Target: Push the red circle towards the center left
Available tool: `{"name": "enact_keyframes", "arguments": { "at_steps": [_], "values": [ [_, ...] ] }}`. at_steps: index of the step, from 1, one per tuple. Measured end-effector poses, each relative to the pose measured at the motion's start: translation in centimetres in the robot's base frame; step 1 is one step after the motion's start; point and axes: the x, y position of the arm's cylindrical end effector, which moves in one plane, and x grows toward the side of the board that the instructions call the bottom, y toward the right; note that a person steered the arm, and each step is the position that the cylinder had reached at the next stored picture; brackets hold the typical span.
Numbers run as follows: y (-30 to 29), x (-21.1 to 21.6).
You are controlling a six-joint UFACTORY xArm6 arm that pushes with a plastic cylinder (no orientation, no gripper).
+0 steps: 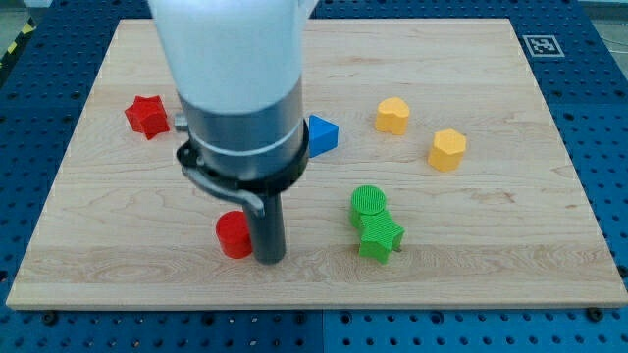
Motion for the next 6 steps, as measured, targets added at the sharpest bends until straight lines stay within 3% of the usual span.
{"name": "enact_keyframes", "arguments": {
  "at_steps": [1, 6],
  "values": [
    [-0.1, 1.8],
    [-5.8, -3.6]
  ]
}}
